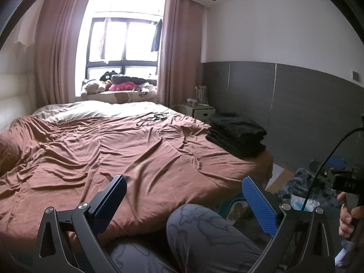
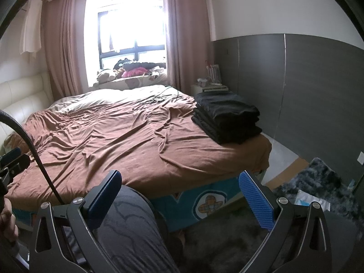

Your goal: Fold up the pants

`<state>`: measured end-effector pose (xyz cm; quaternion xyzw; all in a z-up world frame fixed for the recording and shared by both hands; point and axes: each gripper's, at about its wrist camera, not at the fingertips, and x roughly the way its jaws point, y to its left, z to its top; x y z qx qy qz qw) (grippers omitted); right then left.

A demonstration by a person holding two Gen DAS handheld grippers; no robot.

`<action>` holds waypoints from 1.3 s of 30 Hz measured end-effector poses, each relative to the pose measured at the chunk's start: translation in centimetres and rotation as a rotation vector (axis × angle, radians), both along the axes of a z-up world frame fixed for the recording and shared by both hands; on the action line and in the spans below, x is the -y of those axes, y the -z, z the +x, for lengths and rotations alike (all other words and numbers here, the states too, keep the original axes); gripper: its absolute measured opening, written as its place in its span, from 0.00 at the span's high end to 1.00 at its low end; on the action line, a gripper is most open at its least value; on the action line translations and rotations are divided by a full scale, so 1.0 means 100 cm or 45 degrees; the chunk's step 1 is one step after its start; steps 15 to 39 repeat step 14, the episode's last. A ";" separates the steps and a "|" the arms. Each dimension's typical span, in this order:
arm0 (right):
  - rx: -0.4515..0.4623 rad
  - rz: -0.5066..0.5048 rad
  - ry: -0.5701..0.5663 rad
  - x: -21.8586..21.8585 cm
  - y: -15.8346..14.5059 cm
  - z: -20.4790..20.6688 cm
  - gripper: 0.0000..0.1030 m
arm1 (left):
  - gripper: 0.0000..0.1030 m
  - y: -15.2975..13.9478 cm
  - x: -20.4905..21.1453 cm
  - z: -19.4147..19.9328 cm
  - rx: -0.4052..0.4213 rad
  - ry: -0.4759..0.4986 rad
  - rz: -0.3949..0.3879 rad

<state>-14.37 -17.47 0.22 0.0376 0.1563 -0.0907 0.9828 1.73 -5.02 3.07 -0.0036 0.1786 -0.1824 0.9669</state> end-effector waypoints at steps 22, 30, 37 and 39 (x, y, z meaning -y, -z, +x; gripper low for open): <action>0.001 -0.008 0.007 -0.002 -0.001 -0.001 0.00 | 0.01 -0.001 -0.005 0.000 0.007 -0.012 -0.030; 0.001 -0.008 0.007 -0.002 -0.001 -0.001 0.00 | 0.01 -0.001 -0.005 0.000 0.007 -0.012 -0.030; 0.001 -0.008 0.007 -0.002 -0.001 -0.001 0.00 | 0.01 -0.001 -0.005 0.000 0.007 -0.012 -0.030; 0.001 -0.008 0.007 -0.002 -0.001 -0.001 0.00 | 0.01 -0.001 -0.005 0.000 0.007 -0.012 -0.030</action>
